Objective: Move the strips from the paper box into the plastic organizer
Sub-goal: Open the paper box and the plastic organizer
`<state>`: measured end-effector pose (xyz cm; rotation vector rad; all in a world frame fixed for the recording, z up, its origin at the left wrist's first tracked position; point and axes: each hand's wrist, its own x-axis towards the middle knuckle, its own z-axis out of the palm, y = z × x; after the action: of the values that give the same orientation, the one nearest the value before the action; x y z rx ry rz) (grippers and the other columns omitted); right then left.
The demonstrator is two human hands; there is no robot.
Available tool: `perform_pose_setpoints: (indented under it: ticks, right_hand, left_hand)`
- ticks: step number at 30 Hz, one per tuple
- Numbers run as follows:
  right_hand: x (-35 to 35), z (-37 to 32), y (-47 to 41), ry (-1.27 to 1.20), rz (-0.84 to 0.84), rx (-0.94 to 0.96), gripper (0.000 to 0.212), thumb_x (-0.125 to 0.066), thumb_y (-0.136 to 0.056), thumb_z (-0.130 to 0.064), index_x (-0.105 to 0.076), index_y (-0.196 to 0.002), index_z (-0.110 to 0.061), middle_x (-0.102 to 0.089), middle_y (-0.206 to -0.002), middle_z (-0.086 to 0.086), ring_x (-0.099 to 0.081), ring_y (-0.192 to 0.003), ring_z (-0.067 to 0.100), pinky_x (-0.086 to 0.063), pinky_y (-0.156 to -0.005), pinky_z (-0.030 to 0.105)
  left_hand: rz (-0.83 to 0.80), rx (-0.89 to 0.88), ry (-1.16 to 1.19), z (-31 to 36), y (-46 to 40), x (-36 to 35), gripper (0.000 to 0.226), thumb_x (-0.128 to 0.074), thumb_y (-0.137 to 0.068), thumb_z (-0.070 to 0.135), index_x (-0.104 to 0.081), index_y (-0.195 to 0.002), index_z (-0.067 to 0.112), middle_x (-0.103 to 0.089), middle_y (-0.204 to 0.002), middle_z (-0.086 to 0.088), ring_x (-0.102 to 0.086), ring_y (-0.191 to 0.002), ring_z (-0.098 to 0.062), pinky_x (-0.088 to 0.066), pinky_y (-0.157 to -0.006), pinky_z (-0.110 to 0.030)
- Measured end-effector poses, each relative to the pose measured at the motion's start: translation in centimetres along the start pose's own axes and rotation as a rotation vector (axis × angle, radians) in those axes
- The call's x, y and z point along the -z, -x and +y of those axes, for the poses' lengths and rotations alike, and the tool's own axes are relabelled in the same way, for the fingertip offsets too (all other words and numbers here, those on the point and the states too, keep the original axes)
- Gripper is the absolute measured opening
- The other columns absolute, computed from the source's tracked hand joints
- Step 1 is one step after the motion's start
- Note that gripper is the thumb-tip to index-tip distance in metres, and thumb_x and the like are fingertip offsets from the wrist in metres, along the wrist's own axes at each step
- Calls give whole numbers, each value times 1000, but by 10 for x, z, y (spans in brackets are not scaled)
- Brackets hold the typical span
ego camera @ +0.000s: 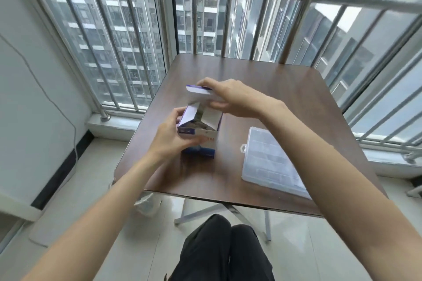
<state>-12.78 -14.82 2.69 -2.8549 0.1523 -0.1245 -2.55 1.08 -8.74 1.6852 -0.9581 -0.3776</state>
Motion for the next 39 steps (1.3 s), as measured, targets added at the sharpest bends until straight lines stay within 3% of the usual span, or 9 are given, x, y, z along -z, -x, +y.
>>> perform_pose_setpoints:
  ticks: [4, 7, 10, 13, 18, 22, 26, 31, 39]
  right_hand:
    - [-15, 15, -1, -469, 232, -338, 66, -61, -90, -16, -26, -144, -25, -45, -123, 8, -59, -84, 19, -53, -51, 17]
    - [-30, 24, 5, -500, 394, -609, 60, -56, -89, -15, -31, -144, -18, -40, -133, 13, -58, -105, 28, -57, -79, 37]
    - [-32, 13, 27, -363, 602, -396, 37, -57, -90, -20, -53, -127, -18, -50, -126, 6, -53, -110, 21, -44, -98, 39]
    - [-28, -11, 43, -253, 474, -224, 38, -61, -87, -43, -58, -123, -31, -47, -126, 4, -44, -119, 19, -37, -103, 35]
    - [-28, -22, 32, -396, 233, -327, 49, -58, -82, -60, -51, -127, -42, -41, -132, 2, -50, -115, 17, -48, -96, 38]
    - [-35, -18, 31, -798, 354, -425, 19, -66, -85, -40, -62, -98, -26, -53, -123, 7, -57, -108, 18, -60, -66, 30]
    - [-53, -8, 47, -1142, 547, -525, 20, -53, -85, 1, -56, -91, -17, -55, -116, 16, -59, -90, 20, -58, -68, 29]
    - [-80, -7, 66, -393, 625, -444, 22, -61, -82, -6, -65, -100, -17, -58, -103, 2, -56, -90, 15, -46, -84, 26]
    - [-95, -37, 45, -631, 611, -473, 17, -59, -88, -11, -62, -105, -11, -68, -104, 0, -61, -88, 6, -50, -84, 23]
  left_hand:
    - [-2, -11, 1, 4, 7, -2, 75, -90, -56, 14, -46, -116, 24, -62, -98, 16, -61, -84, 12, -45, -74, -7]
    - [8, -4, -18, 6, 8, -1, 75, -89, -57, 18, -46, -117, 21, -63, -102, 14, -59, -89, 13, -46, -78, -9]
    - [-17, 24, -32, 6, 7, 0, 77, -89, -57, 20, -45, -120, 22, -63, -111, 7, -59, -95, 7, -47, -85, -12]
    - [-56, 42, -74, 15, 8, 4, 87, -87, -60, 32, -41, -132, 21, -59, -118, 9, -56, -104, 1, -44, -92, -15]
    - [148, 26, -220, 36, 6, 14, 88, -57, -61, 75, -43, -132, 25, -55, -116, 11, -59, -98, -6, -47, -86, -29]
    - [272, -114, -236, 44, 5, 19, 35, -59, -89, 34, -54, -121, 21, -63, -100, 6, -61, -74, 2, -54, -74, -30]
    - [333, 11, -87, 22, 8, 30, 34, -54, -90, 11, -53, -123, 16, -58, -115, -3, -61, -82, -6, -57, -75, -35]
    - [299, -315, -517, 5, 19, 31, 23, -51, -93, 26, -66, -107, 17, -62, -114, 0, -56, -107, -16, -41, -92, -30]
    - [123, -63, -322, 14, 15, 33, 52, -68, -76, 53, -59, -119, 26, -60, -113, 9, -59, -97, -5, -42, -84, -17]
